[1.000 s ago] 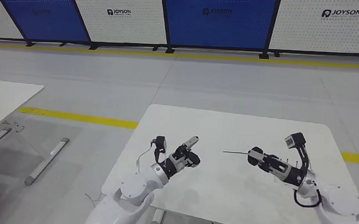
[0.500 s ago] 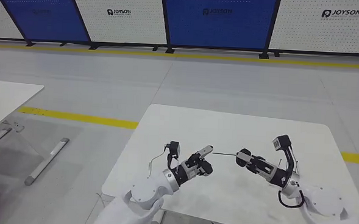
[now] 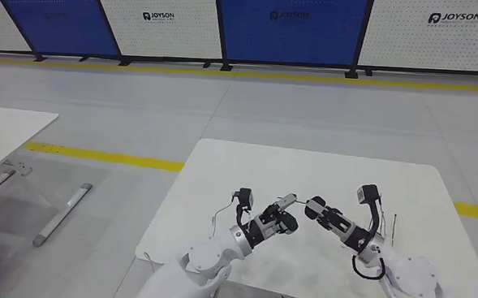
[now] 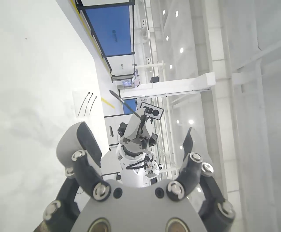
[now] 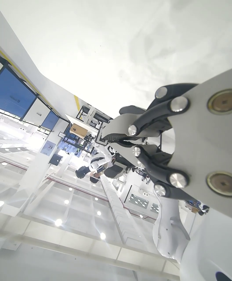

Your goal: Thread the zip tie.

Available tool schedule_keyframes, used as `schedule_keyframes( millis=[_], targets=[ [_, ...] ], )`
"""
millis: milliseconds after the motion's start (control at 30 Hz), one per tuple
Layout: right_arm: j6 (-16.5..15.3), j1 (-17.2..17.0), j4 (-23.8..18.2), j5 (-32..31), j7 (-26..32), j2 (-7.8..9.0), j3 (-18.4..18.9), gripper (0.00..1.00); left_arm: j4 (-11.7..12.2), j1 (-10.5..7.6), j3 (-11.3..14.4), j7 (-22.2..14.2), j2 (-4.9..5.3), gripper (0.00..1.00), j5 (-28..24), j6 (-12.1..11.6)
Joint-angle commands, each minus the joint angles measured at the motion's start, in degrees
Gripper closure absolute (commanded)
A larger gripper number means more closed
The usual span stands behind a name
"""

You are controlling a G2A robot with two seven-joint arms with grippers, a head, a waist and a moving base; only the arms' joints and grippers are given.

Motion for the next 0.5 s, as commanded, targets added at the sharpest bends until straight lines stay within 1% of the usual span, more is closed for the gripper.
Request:
schedule_keyframes(
  millis=[0,100,167,267,367,400,433,467],
  targets=[
    [0.00,0.00,0.00,-0.01,-0.01,0.00,0.00,1.00,0.00,0.00,0.01,-0.01,0.00,0.00,-0.01,0.00],
    [0.00,0.00,0.00,-0.01,-0.01,0.00,0.00,1.00,0.00,0.00,0.01,-0.01,0.00,0.00,-0.01,0.00],
    [0.00,0.00,0.00,-0.01,-0.01,0.00,0.00,1.00,0.22,-0.26,0.09,0.70,-0.04,0.00,0.68,0.14],
    [0.00,0.00,0.00,-0.01,-0.01,0.00,0.00,1.00,1.03,-0.98,0.64,2.84,-0.30,0.00,1.83,-0.69],
    [0.00,0.00,0.00,-0.01,-0.01,0.00,0.00,1.00,2.46,-2.14,1.35,3.47,-0.61,0.00,1.91,-1.40],
    [0.00,0.00,0.00,-0.01,-0.01,0.00,0.00,1.00,2.80,-2.39,1.52,3.60,-0.69,0.48,1.84,-1.55],
    [0.00,0.00,0.00,-0.01,-0.01,0.00,0.00,1.00,3.22,-2.62,1.67,3.67,-0.77,0.63,1.77,-1.73],
    [0.00,0.00,0.00,-0.01,-0.01,0.00,0.00,1.00,3.47,-2.68,1.84,3.43,-0.82,0.70,1.44,-1.72]
  ],
)
